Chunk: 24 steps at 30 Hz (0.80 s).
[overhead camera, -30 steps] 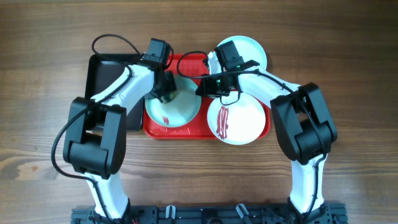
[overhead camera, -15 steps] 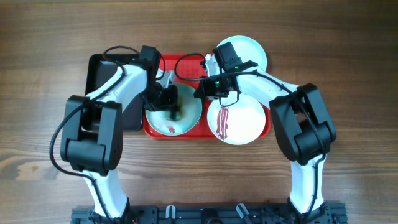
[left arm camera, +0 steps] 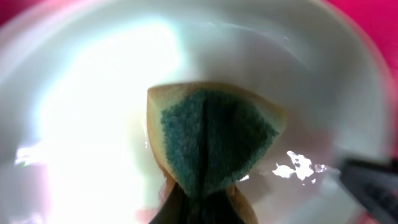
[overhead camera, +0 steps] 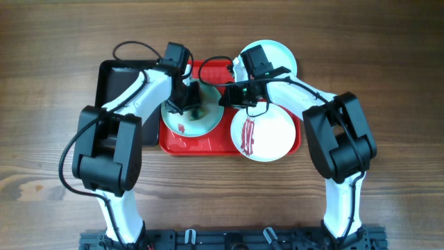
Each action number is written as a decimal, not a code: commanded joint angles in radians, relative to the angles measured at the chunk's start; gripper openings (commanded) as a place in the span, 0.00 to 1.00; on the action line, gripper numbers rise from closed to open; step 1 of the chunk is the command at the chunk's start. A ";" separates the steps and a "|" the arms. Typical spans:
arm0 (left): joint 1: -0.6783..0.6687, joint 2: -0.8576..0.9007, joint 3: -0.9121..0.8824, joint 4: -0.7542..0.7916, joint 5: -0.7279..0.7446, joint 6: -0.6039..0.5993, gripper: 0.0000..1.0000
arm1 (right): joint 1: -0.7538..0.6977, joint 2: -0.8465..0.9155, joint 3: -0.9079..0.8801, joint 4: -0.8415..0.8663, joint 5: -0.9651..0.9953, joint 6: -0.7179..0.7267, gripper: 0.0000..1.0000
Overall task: Clean dirty plates on tray and stack at the side
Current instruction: 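Scrub the plate surface with the sponge while right gripper holds plate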
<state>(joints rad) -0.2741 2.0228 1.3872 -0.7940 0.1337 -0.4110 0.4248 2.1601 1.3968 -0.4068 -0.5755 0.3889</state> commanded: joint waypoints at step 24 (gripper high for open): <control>-0.179 -0.057 -0.074 -0.254 -0.286 -0.388 0.04 | 0.010 0.030 0.002 -0.013 -0.021 0.002 0.04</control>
<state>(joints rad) -0.4511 1.9854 1.3769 -1.0340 -0.1566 -0.7258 0.4313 2.1605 1.3968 -0.4171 -0.5777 0.3882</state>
